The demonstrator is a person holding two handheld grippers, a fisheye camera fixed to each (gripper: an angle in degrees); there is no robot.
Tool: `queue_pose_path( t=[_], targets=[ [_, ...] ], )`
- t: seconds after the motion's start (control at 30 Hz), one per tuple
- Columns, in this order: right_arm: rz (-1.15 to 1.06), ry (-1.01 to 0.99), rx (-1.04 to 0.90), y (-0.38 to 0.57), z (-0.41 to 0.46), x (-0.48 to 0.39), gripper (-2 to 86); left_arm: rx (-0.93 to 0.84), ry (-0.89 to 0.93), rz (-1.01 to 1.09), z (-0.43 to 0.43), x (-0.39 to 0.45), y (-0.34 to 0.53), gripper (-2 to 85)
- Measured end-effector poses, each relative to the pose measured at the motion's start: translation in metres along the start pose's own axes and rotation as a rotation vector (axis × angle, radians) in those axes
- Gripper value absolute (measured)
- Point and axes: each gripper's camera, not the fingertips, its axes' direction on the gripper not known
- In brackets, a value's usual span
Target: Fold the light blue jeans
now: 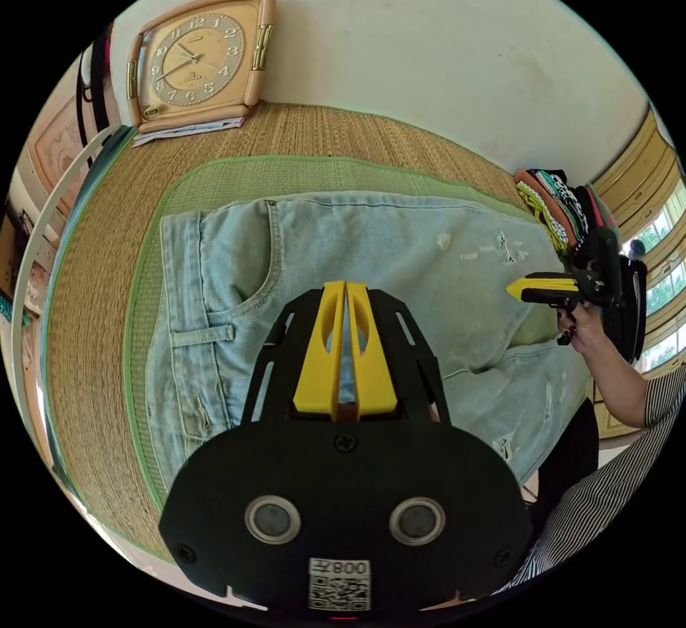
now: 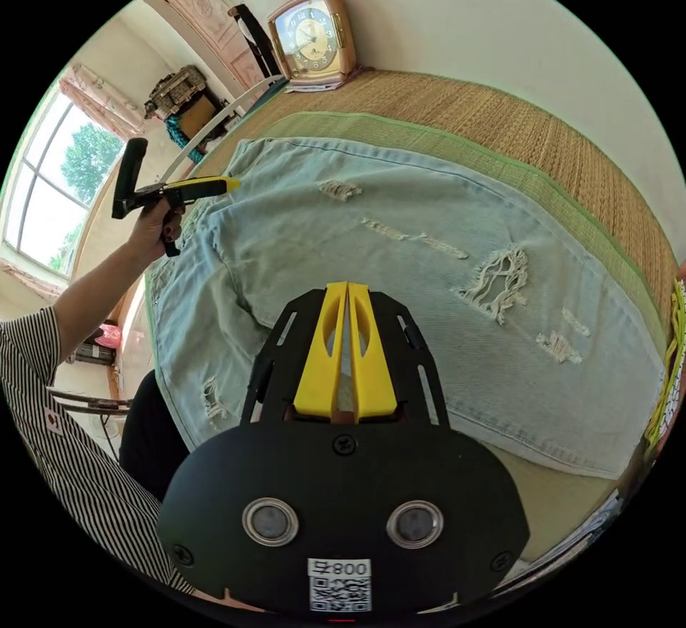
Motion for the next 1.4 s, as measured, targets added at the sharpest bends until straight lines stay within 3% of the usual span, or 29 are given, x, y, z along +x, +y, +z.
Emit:
queue_pose_path(
  t=[0.17, 0.37, 0.63, 1.0, 1.2, 1.4],
  targets=[
    [0.023, -0.011, -0.037, 0.014, 0.005, 0.004, 0.2, -0.127, -0.127, -0.003, 0.024, 0.014, -0.051, 0.2],
    [0.056, -0.046, 0.010, 0.026, -0.006, 0.002, 0.2, -0.058, -0.087, -0.076, 0.011, 0.020, -0.075, 0.4],
    [-0.024, -0.001, 0.079, 0.012, -0.037, -0.009, 1.1, 0.047, -0.059, 0.030, -0.036, 0.033, -0.101, 4.1],
    [-0.043, 0.063, 0.098, -0.026, -0.044, -0.008, 5.8, -0.162, -0.342, 0.162, -0.052, 0.036, -0.194, 7.6],
    [-0.064, 0.062, 0.086, -0.042, -0.032, -0.021, 6.4, -0.378, -0.396, 0.283, -0.028, 0.050, -0.232, 10.0],
    [-0.138, 0.091, 0.065, -0.069, -0.015, -0.046, 6.7, -0.428, -0.325, 0.333, -0.029, 0.056, -0.251, 9.4]
  ],
)
